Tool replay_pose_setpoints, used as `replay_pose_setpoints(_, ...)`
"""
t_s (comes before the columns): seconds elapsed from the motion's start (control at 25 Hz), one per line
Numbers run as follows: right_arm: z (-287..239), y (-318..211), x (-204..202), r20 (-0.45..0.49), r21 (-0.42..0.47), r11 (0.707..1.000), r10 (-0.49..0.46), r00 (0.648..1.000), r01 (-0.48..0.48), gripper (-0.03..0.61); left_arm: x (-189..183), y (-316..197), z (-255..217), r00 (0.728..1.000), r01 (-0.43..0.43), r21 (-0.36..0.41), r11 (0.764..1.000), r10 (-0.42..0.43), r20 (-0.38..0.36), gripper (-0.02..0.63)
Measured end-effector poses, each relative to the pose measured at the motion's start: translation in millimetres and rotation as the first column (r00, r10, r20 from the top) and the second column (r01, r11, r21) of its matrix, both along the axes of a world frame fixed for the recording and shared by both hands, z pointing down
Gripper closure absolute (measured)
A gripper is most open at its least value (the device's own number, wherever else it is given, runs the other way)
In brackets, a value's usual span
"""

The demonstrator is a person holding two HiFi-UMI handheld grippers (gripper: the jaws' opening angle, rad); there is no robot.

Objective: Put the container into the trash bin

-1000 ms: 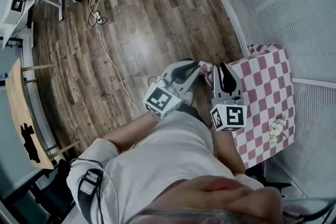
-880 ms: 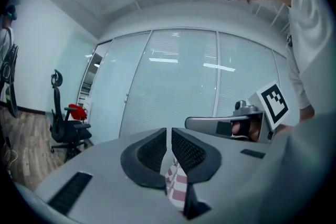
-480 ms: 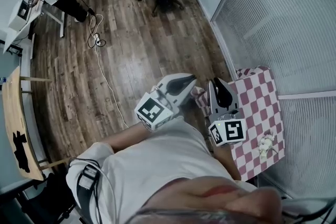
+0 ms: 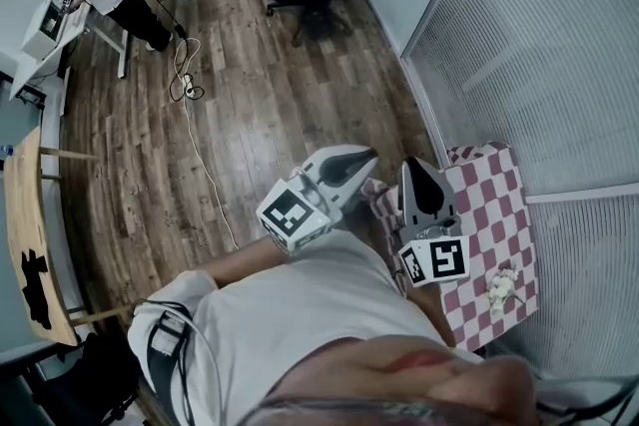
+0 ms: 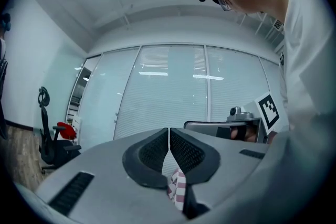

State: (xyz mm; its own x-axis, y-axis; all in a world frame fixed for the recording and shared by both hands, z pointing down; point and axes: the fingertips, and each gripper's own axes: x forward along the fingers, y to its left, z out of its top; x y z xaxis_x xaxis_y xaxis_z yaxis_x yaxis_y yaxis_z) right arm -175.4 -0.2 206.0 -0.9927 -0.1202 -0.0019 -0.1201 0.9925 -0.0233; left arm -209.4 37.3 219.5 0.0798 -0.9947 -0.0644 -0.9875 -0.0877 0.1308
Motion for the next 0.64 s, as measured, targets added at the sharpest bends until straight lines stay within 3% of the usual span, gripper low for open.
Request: replay_pose_setpoints(0.64,-6.5,7.2,-9.2,0.001,0.003,1.000,-0.016,1.000,0.016,0.537,-6.8,4.2,-8.4,1.000,-0.003,0.004,1.000,0.003,0.014,0.572)
